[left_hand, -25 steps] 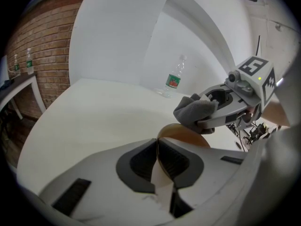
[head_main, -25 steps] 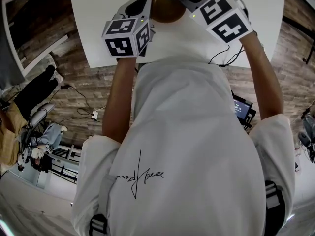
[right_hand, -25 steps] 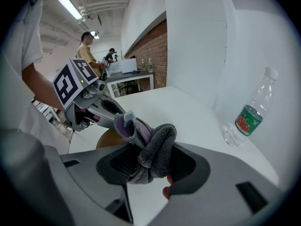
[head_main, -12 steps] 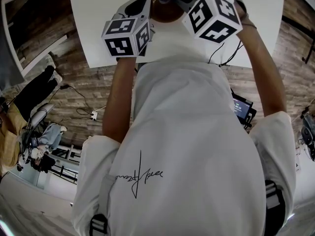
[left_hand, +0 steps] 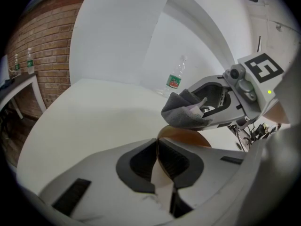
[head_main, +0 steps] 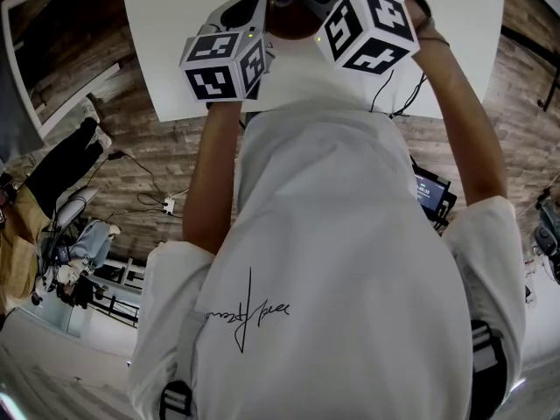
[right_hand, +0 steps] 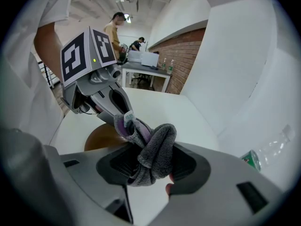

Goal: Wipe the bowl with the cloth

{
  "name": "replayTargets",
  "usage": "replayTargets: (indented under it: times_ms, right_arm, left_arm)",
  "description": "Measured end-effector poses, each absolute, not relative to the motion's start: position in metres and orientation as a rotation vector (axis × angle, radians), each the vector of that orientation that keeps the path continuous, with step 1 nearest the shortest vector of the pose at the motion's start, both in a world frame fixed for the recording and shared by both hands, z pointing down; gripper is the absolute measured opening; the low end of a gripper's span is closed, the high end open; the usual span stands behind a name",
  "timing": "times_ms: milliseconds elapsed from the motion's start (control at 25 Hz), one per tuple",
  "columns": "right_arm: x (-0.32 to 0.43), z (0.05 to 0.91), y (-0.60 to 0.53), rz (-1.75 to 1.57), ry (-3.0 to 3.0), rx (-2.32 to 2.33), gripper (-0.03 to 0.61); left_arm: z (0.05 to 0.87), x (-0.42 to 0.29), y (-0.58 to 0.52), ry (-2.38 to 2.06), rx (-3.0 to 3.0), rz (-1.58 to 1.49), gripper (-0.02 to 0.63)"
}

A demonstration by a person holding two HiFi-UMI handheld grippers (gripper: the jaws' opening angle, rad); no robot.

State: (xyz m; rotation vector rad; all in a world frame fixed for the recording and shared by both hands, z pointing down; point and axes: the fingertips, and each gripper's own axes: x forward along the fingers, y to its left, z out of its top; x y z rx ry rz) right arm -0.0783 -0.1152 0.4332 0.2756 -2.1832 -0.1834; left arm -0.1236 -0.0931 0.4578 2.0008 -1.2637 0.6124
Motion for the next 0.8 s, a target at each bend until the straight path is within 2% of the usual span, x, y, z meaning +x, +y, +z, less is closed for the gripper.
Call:
replayTargets:
  times_ms: [800]
  right_arm:
    - [-0.095,0.436,-0.121,-0.217,-2.205,0.308,0.179]
  left_arm:
    - [0.459,-0.123,-0.098,-1.276,2.011,0.654,0.012]
